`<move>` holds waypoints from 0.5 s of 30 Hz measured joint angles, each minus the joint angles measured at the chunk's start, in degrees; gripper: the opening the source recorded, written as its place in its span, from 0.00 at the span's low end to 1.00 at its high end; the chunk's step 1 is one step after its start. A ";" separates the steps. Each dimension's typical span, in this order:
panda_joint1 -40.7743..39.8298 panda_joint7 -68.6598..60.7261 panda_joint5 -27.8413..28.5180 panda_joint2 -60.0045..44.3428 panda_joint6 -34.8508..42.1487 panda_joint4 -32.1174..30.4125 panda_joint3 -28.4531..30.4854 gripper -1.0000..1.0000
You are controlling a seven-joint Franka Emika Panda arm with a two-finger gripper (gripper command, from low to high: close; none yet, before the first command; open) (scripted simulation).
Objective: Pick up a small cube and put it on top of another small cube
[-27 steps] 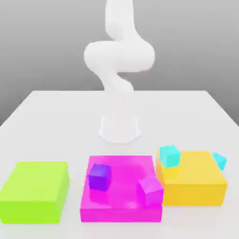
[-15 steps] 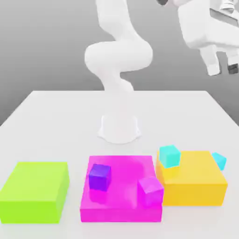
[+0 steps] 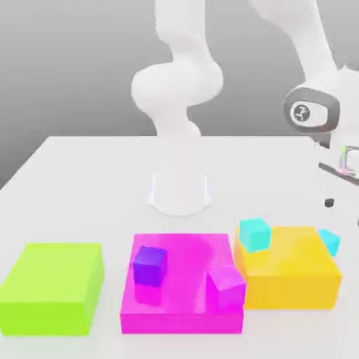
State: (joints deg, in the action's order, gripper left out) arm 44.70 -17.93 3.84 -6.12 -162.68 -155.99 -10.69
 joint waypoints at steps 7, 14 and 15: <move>4.79 4.09 6.80 -12.08 -9.41 1.94 5.98 0.00; 4.54 3.80 6.46 -11.10 -8.52 1.72 5.63 0.00; 3.89 3.10 5.58 -9.41 -7.17 1.37 4.78 0.00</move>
State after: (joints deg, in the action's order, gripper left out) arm 48.58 -14.83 9.42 -15.53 -169.85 -154.62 -5.91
